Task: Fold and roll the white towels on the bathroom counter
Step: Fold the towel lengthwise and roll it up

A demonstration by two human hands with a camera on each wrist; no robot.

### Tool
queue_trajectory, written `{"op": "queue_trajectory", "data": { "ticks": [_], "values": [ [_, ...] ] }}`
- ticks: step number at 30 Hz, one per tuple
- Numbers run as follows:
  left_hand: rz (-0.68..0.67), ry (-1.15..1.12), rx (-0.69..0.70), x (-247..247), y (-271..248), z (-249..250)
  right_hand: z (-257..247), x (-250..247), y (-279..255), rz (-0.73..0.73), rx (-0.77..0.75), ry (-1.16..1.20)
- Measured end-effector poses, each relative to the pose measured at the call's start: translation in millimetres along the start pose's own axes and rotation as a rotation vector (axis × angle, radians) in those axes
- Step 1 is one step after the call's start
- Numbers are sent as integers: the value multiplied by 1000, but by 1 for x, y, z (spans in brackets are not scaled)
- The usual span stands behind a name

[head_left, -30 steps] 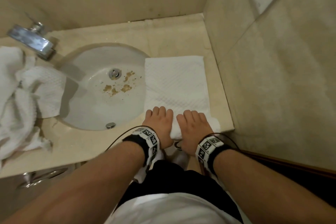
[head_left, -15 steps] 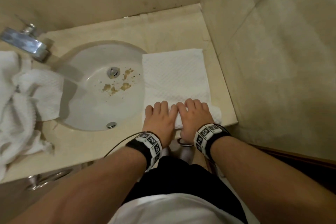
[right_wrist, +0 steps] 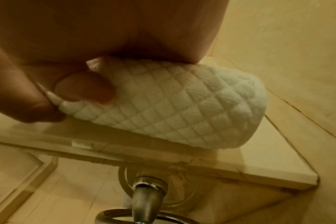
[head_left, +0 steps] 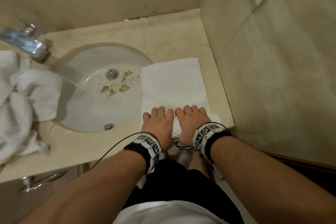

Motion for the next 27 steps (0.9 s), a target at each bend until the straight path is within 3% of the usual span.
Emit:
{"op": "queue_trajectory", "data": {
  "ticks": [4,10,13,16,20,24,27],
  "values": [
    [-19,-81,-40,3,-8,2,1,-2,-3,-25,-46,21],
    [-72,-236,-108,-6,12,-13,4,2,-18,250,-92,-17],
    [-72,-261,-117,-11,24,-21,11,17,-23,297,-113,-84],
    [-45,-212,-68,-18,24,-24,14,19,-10,269,-101,-114],
    [98,-81,-81,-20,2,-8,20,5,13,211,-85,-169],
    [53,-10,-146,-10,-6,1,20,-1,15,141,-73,-223],
    [25,31,-108,-14,1,-1,16,1,8,128,-17,-194]
  ]
}}
Point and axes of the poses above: each hand's wrist, its own y-axis towards the middle knuckle, its own x-axis out of the palm, z = x × y, the point moved 1 cm from there along y, towards the middle knuckle, and after that the axes turned 6 degrees about -y, right-handed, at the moved point
